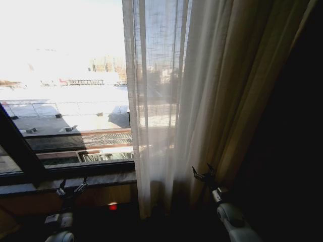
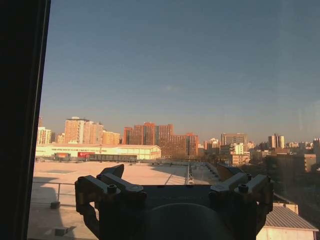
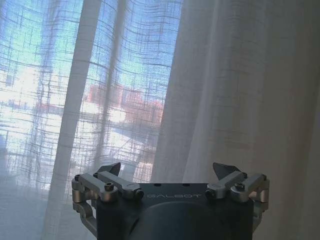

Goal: Open the curtains by pulling them apart, changing their state from closed to fully open.

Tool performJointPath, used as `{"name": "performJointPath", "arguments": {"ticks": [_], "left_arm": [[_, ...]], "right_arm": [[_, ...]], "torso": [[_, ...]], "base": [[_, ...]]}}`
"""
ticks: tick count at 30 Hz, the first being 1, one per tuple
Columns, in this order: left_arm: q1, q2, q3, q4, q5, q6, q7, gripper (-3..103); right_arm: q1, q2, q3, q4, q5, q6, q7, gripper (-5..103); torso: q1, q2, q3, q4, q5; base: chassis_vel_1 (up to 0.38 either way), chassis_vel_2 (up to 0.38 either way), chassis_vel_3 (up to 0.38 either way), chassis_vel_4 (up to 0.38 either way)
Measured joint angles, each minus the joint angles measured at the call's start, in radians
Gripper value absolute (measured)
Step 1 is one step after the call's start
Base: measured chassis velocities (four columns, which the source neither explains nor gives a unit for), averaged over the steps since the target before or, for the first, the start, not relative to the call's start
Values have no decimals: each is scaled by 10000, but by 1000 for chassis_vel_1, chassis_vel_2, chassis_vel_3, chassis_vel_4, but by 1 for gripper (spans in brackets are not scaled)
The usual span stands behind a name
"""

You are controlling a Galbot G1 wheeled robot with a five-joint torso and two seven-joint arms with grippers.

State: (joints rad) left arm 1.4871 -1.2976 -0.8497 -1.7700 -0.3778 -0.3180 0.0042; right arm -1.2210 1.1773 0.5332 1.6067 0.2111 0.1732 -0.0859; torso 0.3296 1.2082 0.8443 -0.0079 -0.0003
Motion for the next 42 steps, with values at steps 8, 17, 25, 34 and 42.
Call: {"name": "performJointPath", "arguments": {"ticks": [8,17,25,34,42], "left_arm": [[0,0,1,0,0,0,0,100],[0,1,-4,1,0,0,-5,100],[0,-3,7,-1,0,0,2,100],[0,-1,5,0,0,0,1,100],[0,0,2,-1,0,0,1,100]], "right_arm": [[163,41,-77,-148,-72,125,67,100],[243,89,-41,-385,-39,413,-503,100],[208,76,12,-570,287,819,-1467,100],[329,134,-196,-439,259,861,-1011,100],[512,156,-197,-520,27,886,-906,100]], "torso": [[1,-1,1,0,6],[0,1,0,4,-1],[-1,0,1,-4,9],[3,0,1,0,2],[6,-1,2,-1,1]], "base": [[362,360,-385,-348],[209,204,-200,-209],[-45,-13,40,1],[-92,81,81,-76],[-18,37,18,-37]]}}
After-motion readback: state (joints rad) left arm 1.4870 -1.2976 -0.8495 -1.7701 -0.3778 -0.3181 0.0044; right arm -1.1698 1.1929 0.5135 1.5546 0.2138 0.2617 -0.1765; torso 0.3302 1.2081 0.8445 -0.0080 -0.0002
